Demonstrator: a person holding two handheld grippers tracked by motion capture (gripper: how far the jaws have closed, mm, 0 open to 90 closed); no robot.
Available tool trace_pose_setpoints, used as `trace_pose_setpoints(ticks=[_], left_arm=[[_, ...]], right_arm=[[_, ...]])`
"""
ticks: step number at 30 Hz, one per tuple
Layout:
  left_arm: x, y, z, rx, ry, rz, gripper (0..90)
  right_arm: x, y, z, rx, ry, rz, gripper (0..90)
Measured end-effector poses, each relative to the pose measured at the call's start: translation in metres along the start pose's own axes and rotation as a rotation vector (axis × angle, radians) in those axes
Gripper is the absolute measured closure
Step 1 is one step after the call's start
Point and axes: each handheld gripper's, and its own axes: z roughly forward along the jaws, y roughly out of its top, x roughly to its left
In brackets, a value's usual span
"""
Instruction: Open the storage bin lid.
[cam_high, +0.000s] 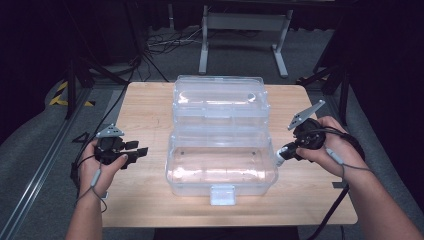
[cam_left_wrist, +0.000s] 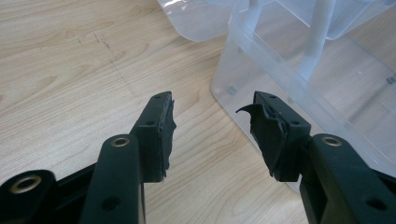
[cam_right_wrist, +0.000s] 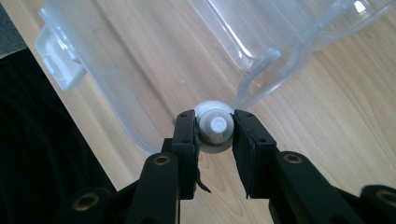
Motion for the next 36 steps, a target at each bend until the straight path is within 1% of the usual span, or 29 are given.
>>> trace_pose_setpoints(ticks=[10, 16, 22, 23, 28, 31, 32, 36], left_arm=[[0.0, 0.0, 0.0, 0.002, 0.0, 0.002, 50.1], [0.0, 0.0, 0.0, 0.0, 0.001, 0.001, 50.1], [0.0, 0.0, 0.0, 0.0, 0.001, 0.001, 50.1], [0.0, 0.0, 0.0, 0.0, 0.001, 0.001, 50.1], [0.0, 0.0, 0.0, 0.002, 0.001, 0.002, 50.1], [-0.001, 0.0, 0.0, 0.002, 0.002, 0.003, 50.1], [-0.001, 0.0, 0.0, 0.002, 0.003, 0.003, 50.1], [-0.001, 0.0, 0.0, 0.002, 0.003, 0.003, 50.1]], right_arm=[[0.014, 0.012, 0.01, 0.015, 0.022, -0.052, 71.6], [0.02, 0.015, 0.024, 0.034, 0.04, -0.071, 71.6], [0.022, 0.016, 0.039, 0.062, 0.058, -0.078, 71.7], [0.022, 0.016, 0.039, 0.062, 0.058, -0.078, 71.7], [0.021, 0.013, 0.053, 0.082, 0.071, -0.084, 71.7], [0.021, 0.012, 0.058, 0.092, 0.073, -0.079, 71.7], [0.02, 0.011, 0.063, 0.098, 0.073, -0.087, 71.7], [0.021, 0.01, 0.068, 0.108, 0.075, -0.089, 71.6]])
